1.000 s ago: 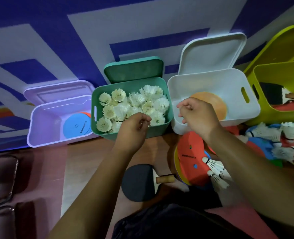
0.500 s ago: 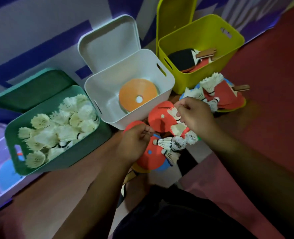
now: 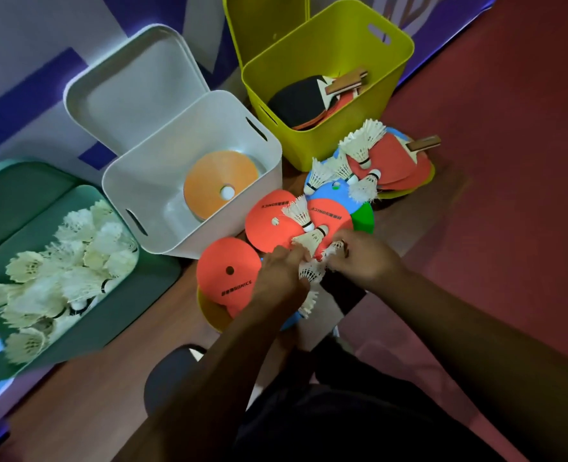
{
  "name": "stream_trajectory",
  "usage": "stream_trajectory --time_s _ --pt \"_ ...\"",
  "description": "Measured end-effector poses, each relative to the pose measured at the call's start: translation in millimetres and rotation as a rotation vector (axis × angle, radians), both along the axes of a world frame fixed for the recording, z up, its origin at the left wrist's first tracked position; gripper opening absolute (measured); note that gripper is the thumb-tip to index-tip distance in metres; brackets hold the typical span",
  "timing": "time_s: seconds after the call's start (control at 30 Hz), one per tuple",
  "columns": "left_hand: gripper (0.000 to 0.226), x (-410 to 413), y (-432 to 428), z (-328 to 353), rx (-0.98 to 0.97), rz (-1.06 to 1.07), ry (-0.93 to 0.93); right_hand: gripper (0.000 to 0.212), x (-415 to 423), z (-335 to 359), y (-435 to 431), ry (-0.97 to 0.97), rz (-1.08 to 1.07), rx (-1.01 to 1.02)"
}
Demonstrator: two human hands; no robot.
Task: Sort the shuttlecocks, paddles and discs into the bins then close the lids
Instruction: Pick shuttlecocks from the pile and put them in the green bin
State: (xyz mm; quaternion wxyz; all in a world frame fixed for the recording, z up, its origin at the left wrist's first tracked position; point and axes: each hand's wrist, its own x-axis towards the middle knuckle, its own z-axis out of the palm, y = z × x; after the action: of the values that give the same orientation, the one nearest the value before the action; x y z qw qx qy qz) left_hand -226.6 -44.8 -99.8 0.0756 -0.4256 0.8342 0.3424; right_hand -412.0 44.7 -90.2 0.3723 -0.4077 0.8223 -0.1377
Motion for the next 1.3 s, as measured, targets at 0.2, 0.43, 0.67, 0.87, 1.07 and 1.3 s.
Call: stream_trajectory --time_s 0.2,0.43,0.67,0.87,1.07,1.3 --pt "0.037 -12.6 0.1 1.1 -0.025 -0.138 -0.141 0.041 -6.5 -10.0 4.9 0.032 0.051 -0.036" --pt "0.043 -14.2 -7.4 -6.1 -0.110 -0.268 -0.206 0.014 -25.5 -9.3 -12.6 0.065 -0.060 -0.157" --pt "0.020 -9.6 -26.8 -1.9 -0.078 -0.094 0.004 0.035 -30.1 12.9 -44.7 0.039 -0.158 -0.272" --pt "0.013 13.7 -46.5 38.1 -0.083 0.151 0.334 0.023 -5.6 50.2 -87.3 -0.104 -0.127 -0.385" --pt "0.017 75.5 -58.7 76.8 -0.178 0.367 0.354 0.025 53.1 79.8 -133.3 -0.221 0.048 -0.483" --pt "0.018 175.0 -36.1 108.8 -0.280 0.695 0.284 0.030 140.7 98.1 -165.9 -0.331 0.271 -0.497"
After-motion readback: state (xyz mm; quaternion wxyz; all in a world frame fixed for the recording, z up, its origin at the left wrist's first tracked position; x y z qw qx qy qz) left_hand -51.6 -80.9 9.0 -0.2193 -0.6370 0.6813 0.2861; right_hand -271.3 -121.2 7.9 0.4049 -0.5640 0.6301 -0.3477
